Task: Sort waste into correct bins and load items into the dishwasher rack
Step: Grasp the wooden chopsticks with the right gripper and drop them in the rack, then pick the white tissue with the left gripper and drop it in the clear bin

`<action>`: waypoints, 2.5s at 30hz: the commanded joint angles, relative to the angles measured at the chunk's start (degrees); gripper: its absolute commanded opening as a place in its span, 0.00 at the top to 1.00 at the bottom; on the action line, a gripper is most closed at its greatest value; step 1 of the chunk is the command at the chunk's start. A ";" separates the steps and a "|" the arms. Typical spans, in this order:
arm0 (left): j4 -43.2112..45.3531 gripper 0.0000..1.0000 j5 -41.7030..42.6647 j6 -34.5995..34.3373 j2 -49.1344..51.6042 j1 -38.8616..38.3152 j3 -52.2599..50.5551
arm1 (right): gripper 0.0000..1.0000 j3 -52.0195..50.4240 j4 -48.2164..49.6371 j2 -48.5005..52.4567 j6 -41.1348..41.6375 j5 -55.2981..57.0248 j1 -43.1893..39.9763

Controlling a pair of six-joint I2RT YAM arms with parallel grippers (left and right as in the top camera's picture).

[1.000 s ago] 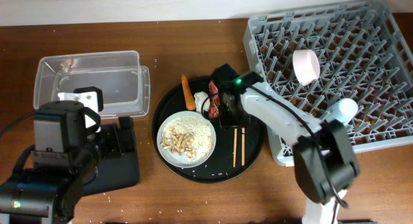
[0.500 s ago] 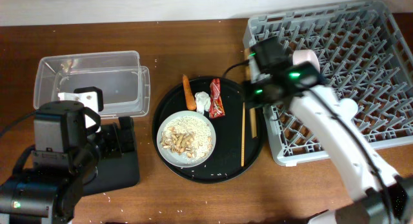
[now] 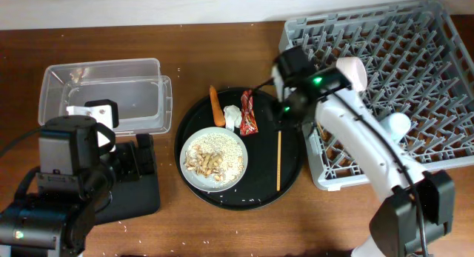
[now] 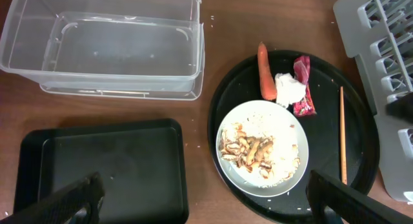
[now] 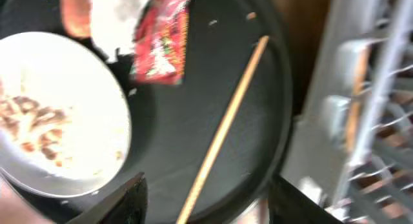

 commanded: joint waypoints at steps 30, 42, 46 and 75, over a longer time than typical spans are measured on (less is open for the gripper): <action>-1.22 0.01 -0.81 -0.33 -0.17 0.24 0.46 | 0.52 7.39 0.28 -6.03 -5.14 -0.57 -9.62; -1.22 0.01 -0.83 -0.33 -0.17 0.24 0.46 | 0.57 3.69 -6.91 2.03 -1.29 -7.69 3.98; -1.20 0.01 6.05 -0.35 -0.17 0.24 0.46 | 0.51 2.62 -5.75 -0.44 0.31 -7.28 1.66; 9.03 0.01 2.64 -2.51 29.20 -17.77 0.50 | 0.02 -19.21 -3.58 -34.36 -8.94 -8.22 -5.90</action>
